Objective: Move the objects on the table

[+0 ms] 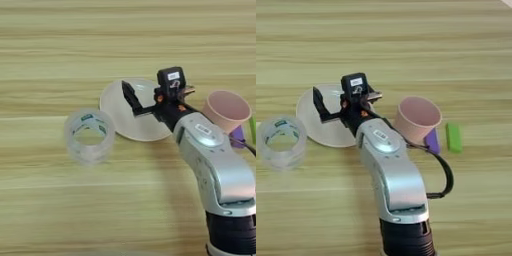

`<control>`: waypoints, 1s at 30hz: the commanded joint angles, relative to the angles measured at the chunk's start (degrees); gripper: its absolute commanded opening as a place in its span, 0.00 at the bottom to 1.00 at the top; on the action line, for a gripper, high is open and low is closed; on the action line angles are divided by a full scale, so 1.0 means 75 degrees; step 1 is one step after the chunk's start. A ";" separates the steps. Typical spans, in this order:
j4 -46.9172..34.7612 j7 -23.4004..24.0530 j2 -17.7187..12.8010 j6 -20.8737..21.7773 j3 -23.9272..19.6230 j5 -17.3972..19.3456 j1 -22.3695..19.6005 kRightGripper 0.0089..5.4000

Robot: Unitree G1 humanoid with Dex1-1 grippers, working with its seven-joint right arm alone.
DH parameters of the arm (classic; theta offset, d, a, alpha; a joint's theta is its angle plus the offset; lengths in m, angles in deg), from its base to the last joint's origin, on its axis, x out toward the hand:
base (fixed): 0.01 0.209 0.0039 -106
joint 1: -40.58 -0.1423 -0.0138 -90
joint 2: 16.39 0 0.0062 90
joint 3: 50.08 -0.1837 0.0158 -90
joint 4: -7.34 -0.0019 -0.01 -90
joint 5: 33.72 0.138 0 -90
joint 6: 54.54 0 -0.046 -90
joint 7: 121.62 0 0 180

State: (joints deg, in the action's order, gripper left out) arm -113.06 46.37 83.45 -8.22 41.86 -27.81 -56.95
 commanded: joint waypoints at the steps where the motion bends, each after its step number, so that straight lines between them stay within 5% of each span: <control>1: -0.0661 -0.0192 -0.0137 -0.0290 -0.0058 0.0377 -0.0258 1.00; 12: -0.1325 -0.0713 -0.0375 -0.1890 0.0615 0.1297 0.0084 1.00; 22: -0.0626 -0.0515 -0.0535 -0.1206 0.1554 0.0733 0.0304 1.00; 30: -0.0099 -0.0395 -0.0458 -0.0698 0.1465 0.0532 0.0165 1.00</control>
State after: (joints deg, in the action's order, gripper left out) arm -113.46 42.86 79.61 -17.28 54.02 -23.32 -52.49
